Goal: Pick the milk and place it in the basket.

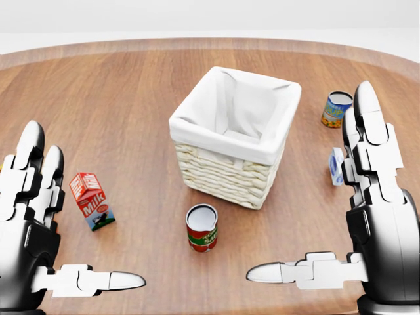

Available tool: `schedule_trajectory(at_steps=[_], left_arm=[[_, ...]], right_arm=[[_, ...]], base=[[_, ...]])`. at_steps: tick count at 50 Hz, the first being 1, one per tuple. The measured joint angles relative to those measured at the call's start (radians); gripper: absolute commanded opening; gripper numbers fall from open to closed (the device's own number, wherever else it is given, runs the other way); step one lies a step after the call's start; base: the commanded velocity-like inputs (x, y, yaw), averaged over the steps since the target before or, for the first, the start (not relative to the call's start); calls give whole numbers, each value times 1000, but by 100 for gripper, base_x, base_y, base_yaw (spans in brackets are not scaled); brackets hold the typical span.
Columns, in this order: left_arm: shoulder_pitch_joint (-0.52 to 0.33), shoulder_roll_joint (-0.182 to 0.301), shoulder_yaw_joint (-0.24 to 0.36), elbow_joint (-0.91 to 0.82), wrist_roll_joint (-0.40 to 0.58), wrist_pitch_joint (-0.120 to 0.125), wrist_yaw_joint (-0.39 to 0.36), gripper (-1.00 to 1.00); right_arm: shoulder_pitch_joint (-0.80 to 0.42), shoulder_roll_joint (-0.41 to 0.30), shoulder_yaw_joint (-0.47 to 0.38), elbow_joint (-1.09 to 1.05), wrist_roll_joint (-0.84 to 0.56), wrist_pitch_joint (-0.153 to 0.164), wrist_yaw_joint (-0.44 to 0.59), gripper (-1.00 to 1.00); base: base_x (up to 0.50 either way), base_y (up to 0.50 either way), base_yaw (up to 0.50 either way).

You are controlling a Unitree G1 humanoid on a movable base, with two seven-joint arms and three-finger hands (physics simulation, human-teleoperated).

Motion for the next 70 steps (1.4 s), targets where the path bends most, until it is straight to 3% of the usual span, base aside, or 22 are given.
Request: schedule_trajectory(at_steps=[70], left_arm=[[1,0,-6,21,4,0,2,100]], right_arm=[[6,0,0,1,13,0,1,100]], base=[[19,0,0]])
